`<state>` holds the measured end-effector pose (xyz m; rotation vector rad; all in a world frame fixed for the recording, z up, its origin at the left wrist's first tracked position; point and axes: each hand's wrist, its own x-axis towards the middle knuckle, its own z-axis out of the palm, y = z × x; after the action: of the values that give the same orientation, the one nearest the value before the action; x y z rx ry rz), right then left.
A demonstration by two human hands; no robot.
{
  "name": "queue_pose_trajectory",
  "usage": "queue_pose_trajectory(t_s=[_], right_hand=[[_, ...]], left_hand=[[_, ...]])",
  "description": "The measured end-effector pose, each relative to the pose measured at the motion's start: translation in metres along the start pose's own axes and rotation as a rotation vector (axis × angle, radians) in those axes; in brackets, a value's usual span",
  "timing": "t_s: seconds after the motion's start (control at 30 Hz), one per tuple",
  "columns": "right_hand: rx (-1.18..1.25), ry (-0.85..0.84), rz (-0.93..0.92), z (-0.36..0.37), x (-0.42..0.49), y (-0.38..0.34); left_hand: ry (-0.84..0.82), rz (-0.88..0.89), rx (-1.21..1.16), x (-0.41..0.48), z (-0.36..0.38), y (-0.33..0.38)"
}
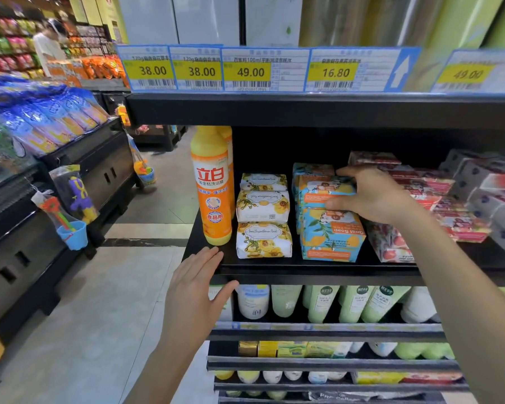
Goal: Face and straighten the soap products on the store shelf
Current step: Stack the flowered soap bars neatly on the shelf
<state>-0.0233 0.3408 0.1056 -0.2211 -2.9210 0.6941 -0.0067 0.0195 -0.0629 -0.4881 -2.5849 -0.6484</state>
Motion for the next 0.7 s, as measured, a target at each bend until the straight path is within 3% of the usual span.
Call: queue_pose_trajectory(t_s=[0.43,0.57,0.7], right_hand=[[0.155,0.335,-0.089,0.022,-0.061,-0.004],[0.263,0.365,-0.16,0.03,-0.092,-0.001],[0.301,0.405,-0.217,0.034,-0.112,0.009]], left_hand=[[-0.069,-0.052,-0.062,0.007,-0.017,0.022],[-0.042,-0.119,-0.397,0.012,-0.039,0.053],[-0.217,-0.22,-0.842,0.022,-0.052,0.096]])
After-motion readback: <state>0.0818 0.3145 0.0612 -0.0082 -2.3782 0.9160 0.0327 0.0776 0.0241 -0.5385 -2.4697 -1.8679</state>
